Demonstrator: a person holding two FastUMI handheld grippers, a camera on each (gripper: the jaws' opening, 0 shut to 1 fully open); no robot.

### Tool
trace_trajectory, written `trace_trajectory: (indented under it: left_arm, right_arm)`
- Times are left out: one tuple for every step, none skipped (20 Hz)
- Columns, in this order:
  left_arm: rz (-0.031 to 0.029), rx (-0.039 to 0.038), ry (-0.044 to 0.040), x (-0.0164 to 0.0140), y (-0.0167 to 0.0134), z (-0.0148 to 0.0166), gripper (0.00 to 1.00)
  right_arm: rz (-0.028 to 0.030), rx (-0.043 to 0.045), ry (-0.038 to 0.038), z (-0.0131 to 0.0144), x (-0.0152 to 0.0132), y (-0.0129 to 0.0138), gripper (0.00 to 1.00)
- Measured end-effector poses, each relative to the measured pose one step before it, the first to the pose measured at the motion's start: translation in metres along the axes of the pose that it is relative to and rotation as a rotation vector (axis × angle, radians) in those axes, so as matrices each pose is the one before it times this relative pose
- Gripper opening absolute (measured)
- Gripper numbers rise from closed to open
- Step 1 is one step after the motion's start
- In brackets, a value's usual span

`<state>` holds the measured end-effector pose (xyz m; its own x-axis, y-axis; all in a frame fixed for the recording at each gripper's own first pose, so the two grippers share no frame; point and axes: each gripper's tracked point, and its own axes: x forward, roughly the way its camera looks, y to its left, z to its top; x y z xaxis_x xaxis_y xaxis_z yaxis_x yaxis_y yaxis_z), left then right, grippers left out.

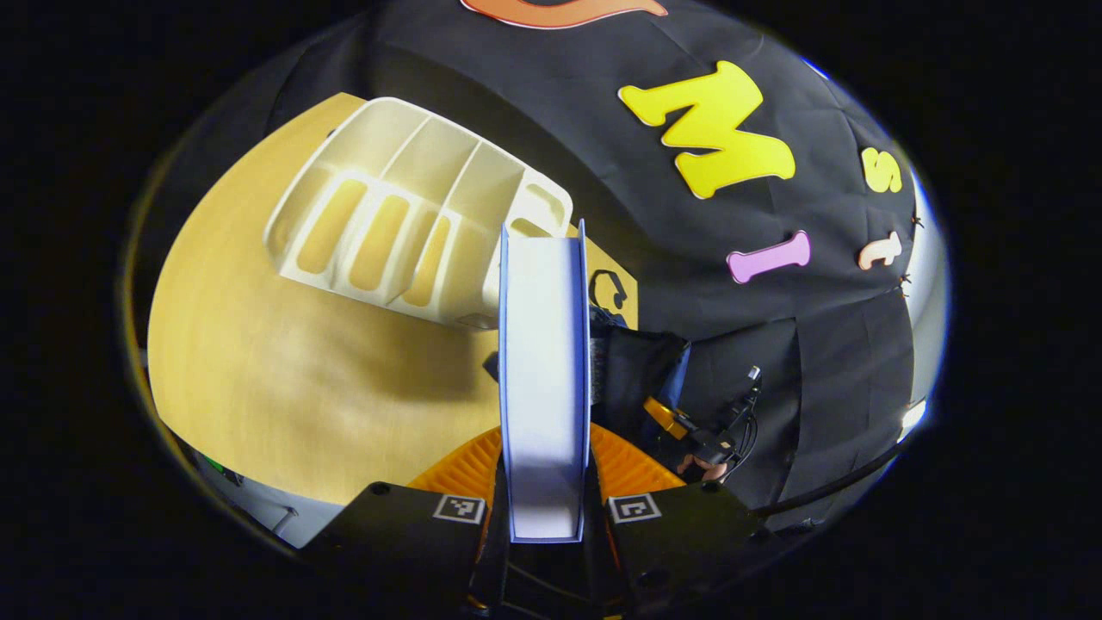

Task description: Open the schoolbag, grab two books from the bookshelf and put them into the schoolbag.

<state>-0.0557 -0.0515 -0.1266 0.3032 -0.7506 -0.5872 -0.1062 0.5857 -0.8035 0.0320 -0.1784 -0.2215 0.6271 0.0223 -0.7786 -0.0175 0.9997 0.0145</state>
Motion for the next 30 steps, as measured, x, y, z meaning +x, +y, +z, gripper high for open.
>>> trace_trajectory:
  left_arm:
    - [-0.03164,0.00137,0.00099,0.01056,-0.00549,-0.00280,0.38]
    - [-0.02076,0.00813,0.00064,0.01641,-0.00229,-0.00627,0.38]
    - [-0.00692,0.01365,-0.00168,0.01562,-0.00087,-0.00494,0.38]
    - [0.00478,0.00670,-0.00144,0.01711,-0.00002,-0.00412,0.38]
    - [-0.00109,0.00277,0.00278,0.01560,-0.00175,-0.00315,0.38]
    - [-0.01269,-0.00120,0.01239,0.01429,-0.00377,-0.00583,0.38]
    - [-0.01717,-0.01602,0.00952,0.01439,-0.00530,-0.00445,0.38]
    - [-0.01594,-0.00851,0.01235,0.01366,-0.00509,-0.00628,0.43]
    - [-0.00733,-0.00564,0.00540,0.01385,-0.00252,-0.00361,0.38]
    - [-0.00004,0.00318,-0.00042,0.01535,-0.00032,-0.00433,0.38]
    - [0.01016,0.01034,0.00374,0.01415,0.00175,-0.00484,0.38]
    - [0.01981,0.00755,-0.00032,0.01346,0.00242,-0.00424,0.43]
    - [0.02832,0.02158,-0.00883,0.01339,0.00261,-0.00276,0.38]
    - [-0.00234,0.03429,-0.00212,0.00990,-0.00264,-0.00403,0.38]
    - [-0.02294,0.00949,-0.01478,0.00792,-0.00850,0.00317,0.39]
    - [-0.00078,0.01103,-0.00261,0.01176,-0.00360,-0.00028,0.38]
    - [-0.00934,-0.00683,0.00146,0.01024,-0.00242,-0.00015,0.38]
    - [-0.00586,-0.01236,0.00281,0.00805,-0.00311,0.00261,0.38]
    - [-0.01169,-0.01164,0.00185,0.00841,-0.00250,-0.00078,0.38]
    - [-0.00760,-0.01420,0.00092,0.00704,-0.00127,-0.00005,0.38]
    - [-0.00879,-0.01206,-0.00374,0.00616,0.00025,0.00061,0.38]
    - [-0.00960,-0.01265,-0.01136,0.00556,0.00042,0.00174,0.38]
    - [-0.00911,-0.01616,-0.00617,0.00502,0.00176,0.00143,0.38]
    - [-0.01071,-0.02137,-0.00099,0.00658,0.00097,-0.00276,0.38]
    - [-0.00996,-0.01302,-0.00008,0.00416,0.00017,-0.00140,0.38]
    - [-0.01214,-0.01602,-0.00211,0.00452,-0.00175,0.00047,0.38]
    - [-0.00863,-0.01311,-0.00030,0.00381,-0.00029,-0.00006,0.38]
    - [-0.00800,-0.01144,0.00126,0.00450,-0.00045,-0.00062,0.38]
    - [-0.00743,-0.00623,0.00206,0.00421,-0.00122,-0.00074,0.38]
    - [-0.00489,-0.00210,0.00311,0.00593,-0.00055,-0.00059,0.38]
  right_arm:
    - [-0.00773,-0.00575,-0.00459,0.00023,0.00055,-0.00118,0.03]
    - [-0.00704,-0.00761,-0.00097,-0.00030,-0.00087,-0.00126,0.04]
    - [-0.00375,-0.00201,-0.00144,0.00057,-0.00043,-0.00091,0.03]
    - [-0.00236,0.00302,-0.00189,-0.00083,-0.00004,-0.00135,0.04]
    - [-0.00376,0.00082,0.00139,-0.00062,-0.00011,-0.00116,0.04]
    - [-0.00290,0.00009,0.00089,-0.00001,0.00063,-0.00129,0.04]
    - [-0.00165,-0.00155,0.00140,-0.00006,0.00018,-0.00164,0.07]
    - [-0.00272,-0.00078,-0.00023,0.00046,0.00077,-0.00185,0.04]
    - [-0.00008,0.00280,-0.00169,0.00072,-0.00061,-0.00070,0.07]
    - [-0.00071,0.00260,-0.00148,0.00033,-0.00011,-0.00185,0.04]
    - [0.00157,0.00241,0.00014,-0.00027,-0.00013,-0.00099,0.03]
    - [0.00152,0.00204,0.00033,-0.00007,0.00026,0.00122,0.03]
    - [-0.00034,0.00309,-0.00098,0.00088,0.00008,-0.00033,0.03]
    - [0.00080,-0.00086,0.00037,-0.00025,0.00033,-0.00079,0.03]
    - [0.00017,-0.00055,-0.00118,0.00033,-0.00054,-0.00081,0.03]
    - [0.00225,-0.00018,-0.00017,0.00005,0.00000,-0.00001,0.03]
    - [0.00188,0.00106,-0.00113,0.00068,-0.00022,0.00000,0.03]
    - [0.00160,0.00083,-0.00037,-0.00042,0.00086,-0.00032,0.03]
    - [0.00159,0.00275,-0.00039,0.00085,-0.00059,-0.00005,0.03]
    - [0.00248,0.00368,-0.00022,0.00052,-0.00078,0.00045,0.03]
    - [-0.00015,0.00361,-0.00666,0.00139,-0.00052,-0.00062,0.04]
    - [0.00066,0.00288,-0.00886,0.00261,-0.00081,0.00029,0.03]
    - [0.00413,0.00262,-0.00446,0.00161,-0.00066,0.00144,0.04]
    - [0.00469,0.00065,-0.00181,0.00134,-0.00092,0.00148,0.04]
    - [0.00612,-0.00018,0.00042,0.00023,0.00014,0.00174,0.07]
    - [0.00730,0.00227,-0.00157,0.00059,-0.00194,0.00214,0.07]
    - [0.00728,0.00285,-0.00213,0.00072,-0.00131,0.00478,0.04]
    - [0.00936,0.00064,0.00152,0.00053,-0.00152,0.00458,0.03]
    - [0.01292,0.00358,0.00183,0.00078,-0.00138,0.00451,0.03]
    - [0.01082,0.00228,0.00088,0.00125,-0.00172,0.00487,0.07]
